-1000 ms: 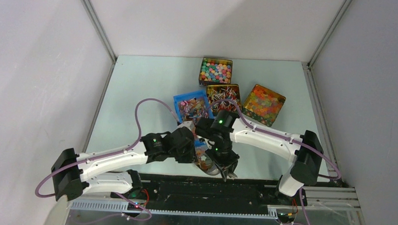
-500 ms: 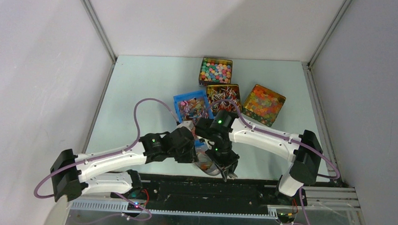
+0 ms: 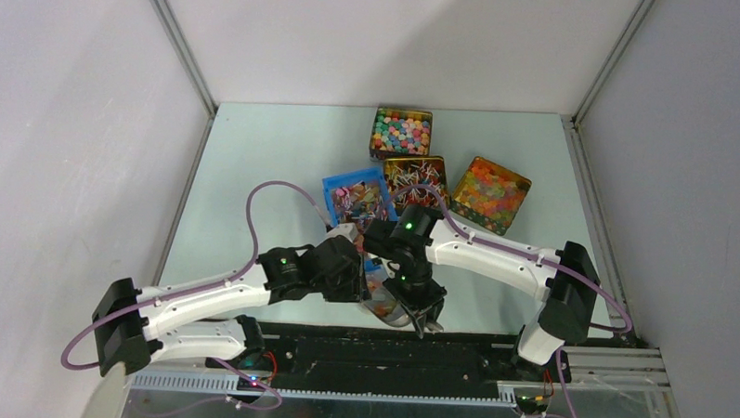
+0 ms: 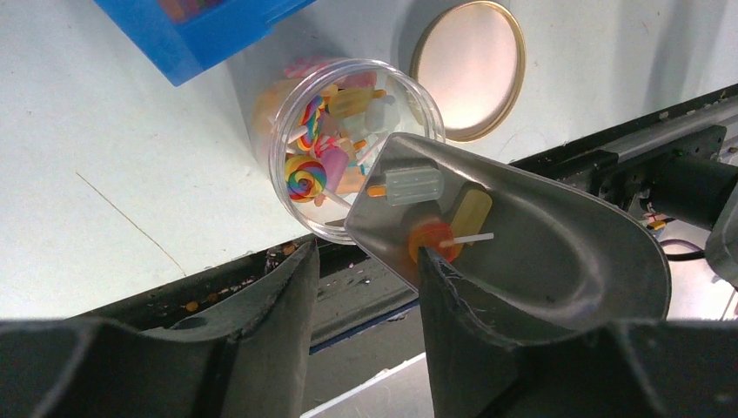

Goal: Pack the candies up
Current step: Place the fake candies in the packing bottle, then scoop the fake candies from the storage box.

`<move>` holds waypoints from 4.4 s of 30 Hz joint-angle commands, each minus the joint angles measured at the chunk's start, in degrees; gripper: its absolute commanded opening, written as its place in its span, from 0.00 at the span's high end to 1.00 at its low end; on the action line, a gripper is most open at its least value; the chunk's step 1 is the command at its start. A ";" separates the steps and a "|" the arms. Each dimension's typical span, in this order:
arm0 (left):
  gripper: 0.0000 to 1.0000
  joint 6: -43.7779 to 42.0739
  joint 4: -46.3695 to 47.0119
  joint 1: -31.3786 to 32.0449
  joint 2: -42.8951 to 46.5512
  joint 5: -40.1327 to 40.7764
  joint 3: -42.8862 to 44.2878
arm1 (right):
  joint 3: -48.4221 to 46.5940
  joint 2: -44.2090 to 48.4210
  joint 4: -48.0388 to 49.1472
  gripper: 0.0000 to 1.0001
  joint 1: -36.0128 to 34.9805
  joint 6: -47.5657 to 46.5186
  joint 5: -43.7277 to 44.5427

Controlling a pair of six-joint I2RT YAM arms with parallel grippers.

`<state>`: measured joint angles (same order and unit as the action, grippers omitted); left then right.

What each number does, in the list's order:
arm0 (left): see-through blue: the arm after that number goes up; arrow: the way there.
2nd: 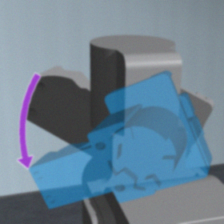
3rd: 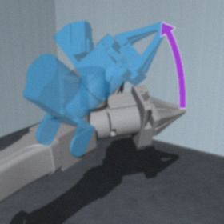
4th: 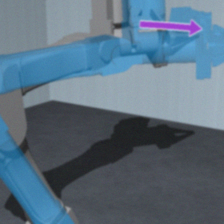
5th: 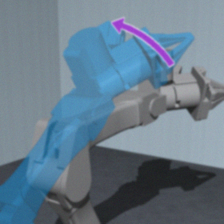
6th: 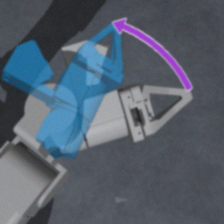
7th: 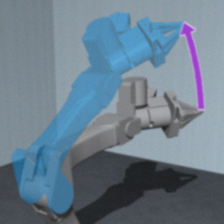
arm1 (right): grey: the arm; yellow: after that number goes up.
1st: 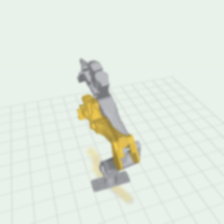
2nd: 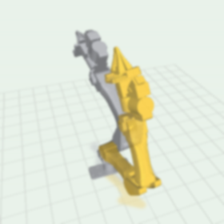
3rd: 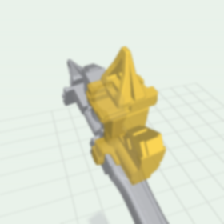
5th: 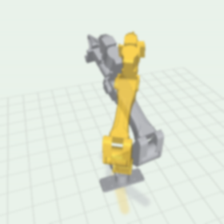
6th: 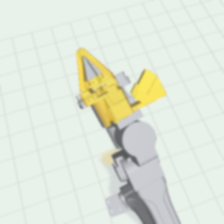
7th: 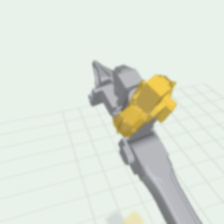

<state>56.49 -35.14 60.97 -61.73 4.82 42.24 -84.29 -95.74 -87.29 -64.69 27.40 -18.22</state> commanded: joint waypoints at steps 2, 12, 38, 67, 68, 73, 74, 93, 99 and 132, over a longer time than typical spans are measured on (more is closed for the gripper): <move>0.49 -1.30 -0.25 0.29 1.30 1.47 3.26 | -3.07 1.06 -3.70 1.00 -0.05 -0.19 -0.63; 0.49 -2.26 -2.03 0.29 1.24 2.23 3.44 | -2.74 1.13 -4.60 1.00 0.36 0.00 -2.05; 0.55 -3.62 1.18 2.09 -4.98 -2.03 6.19 | -5.40 1.44 -4.56 1.00 4.36 -1.79 -4.85; 0.55 -4.33 -1.34 3.28 -6.92 -1.53 8.99 | -2.94 2.39 -4.56 1.00 5.29 -2.36 -4.14; 0.54 -4.22 -1.58 3.23 -6.54 -1.25 8.89 | -2.52 2.38 -4.58 1.00 4.90 -2.64 -4.27; 0.48 -3.26 -2.17 3.15 -4.69 0.20 8.67 | -0.21 2.42 -4.14 1.00 3.79 -2.55 -4.64; 0.47 -3.11 -2.10 3.12 -4.11 0.61 8.61 | -0.06 2.41 -3.99 1.00 3.67 -2.42 -4.57; 0.38 4.91 18.29 -11.55 13.43 -13.91 -6.83 | 1.67 10.16 3.52 1.00 -0.34 -0.91 4.46; 0.36 9.30 24.93 -17.46 20.91 -18.13 -14.04 | 4.74 14.47 5.65 1.00 -1.38 -2.05 9.46; 0.48 -14.28 3.56 -39.17 4.27 -19.64 3.03 | -10.50 -0.89 0.35 1.00 9.75 -2.34 5.97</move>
<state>51.24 -25.65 22.35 -53.54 -17.47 38.89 -91.22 -93.93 -84.27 -55.83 25.04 -11.09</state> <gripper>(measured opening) 0.523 0.248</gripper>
